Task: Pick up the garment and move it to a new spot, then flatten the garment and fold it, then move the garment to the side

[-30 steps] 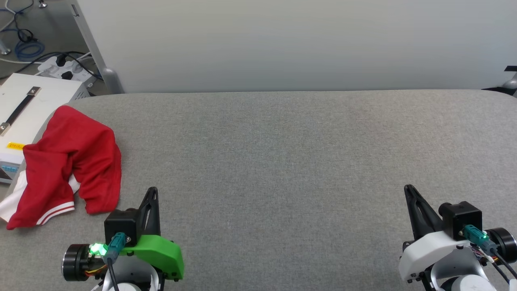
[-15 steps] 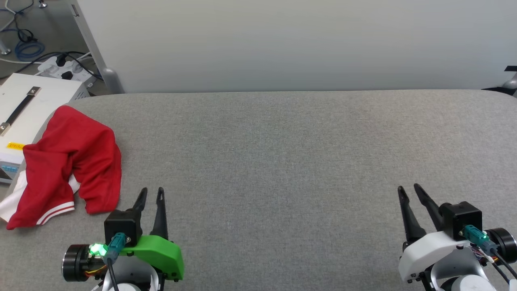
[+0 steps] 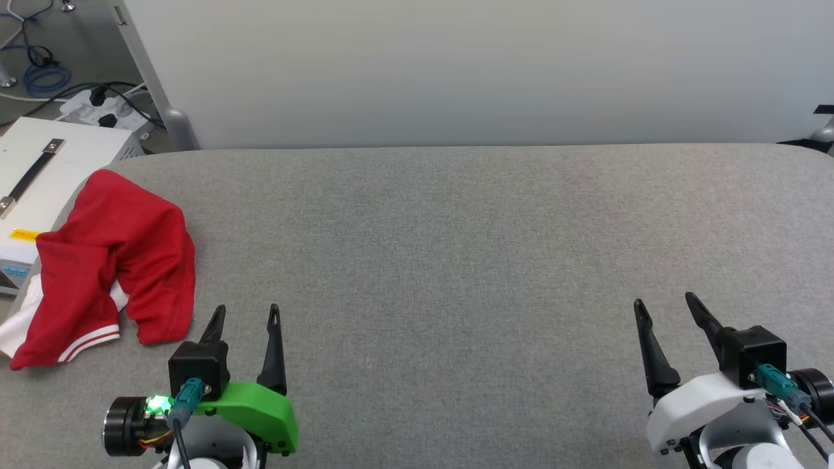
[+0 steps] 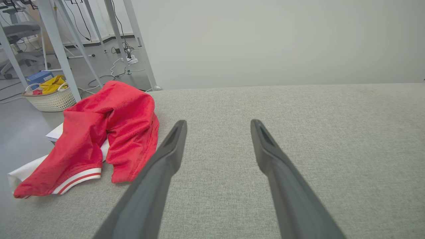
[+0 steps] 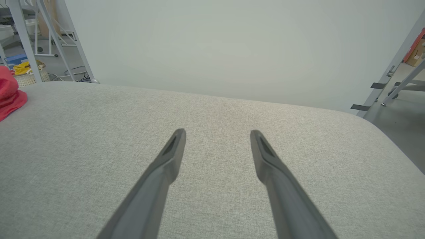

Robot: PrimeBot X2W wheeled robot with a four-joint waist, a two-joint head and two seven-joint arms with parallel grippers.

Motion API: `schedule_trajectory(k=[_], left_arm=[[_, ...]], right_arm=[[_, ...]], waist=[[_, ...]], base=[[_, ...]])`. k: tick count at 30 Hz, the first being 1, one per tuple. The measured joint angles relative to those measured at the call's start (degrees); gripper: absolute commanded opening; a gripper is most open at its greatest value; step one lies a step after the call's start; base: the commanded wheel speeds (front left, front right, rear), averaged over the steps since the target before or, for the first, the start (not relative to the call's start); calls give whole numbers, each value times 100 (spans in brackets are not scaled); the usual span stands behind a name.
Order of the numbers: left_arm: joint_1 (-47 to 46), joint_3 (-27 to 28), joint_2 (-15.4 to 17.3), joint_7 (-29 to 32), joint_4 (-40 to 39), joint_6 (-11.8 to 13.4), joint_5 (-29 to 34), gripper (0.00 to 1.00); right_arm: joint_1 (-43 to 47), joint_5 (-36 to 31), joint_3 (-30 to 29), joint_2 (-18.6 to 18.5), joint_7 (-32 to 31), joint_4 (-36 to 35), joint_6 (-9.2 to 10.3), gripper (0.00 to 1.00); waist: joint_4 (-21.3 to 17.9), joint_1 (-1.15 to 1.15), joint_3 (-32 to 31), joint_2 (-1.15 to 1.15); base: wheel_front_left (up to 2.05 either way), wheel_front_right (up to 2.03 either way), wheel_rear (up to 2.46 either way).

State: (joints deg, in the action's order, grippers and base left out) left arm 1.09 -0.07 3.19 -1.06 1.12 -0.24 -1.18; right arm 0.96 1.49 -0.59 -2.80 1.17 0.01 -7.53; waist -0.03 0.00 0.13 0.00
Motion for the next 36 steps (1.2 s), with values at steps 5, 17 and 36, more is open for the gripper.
schedule_trajectory(k=[5,17,36], left_arm=[[0,-9,0,-55,29,12,-40,100],[-1,-24,0,-196,94,30,-134,100],[-1,-63,0,-430,13,-11,-398,100]], right_arm=[[0,63,-29,0,63,14,0,100],[0,172,-94,0,212,-2,0,100],[-1,343,-107,0,423,-142,0,100]], waist=[[-1,0,2,0],[-4,0,4,0],[-3,0,26,0]], base=[[0,0,0],[0,0,0],[0,0,0]])
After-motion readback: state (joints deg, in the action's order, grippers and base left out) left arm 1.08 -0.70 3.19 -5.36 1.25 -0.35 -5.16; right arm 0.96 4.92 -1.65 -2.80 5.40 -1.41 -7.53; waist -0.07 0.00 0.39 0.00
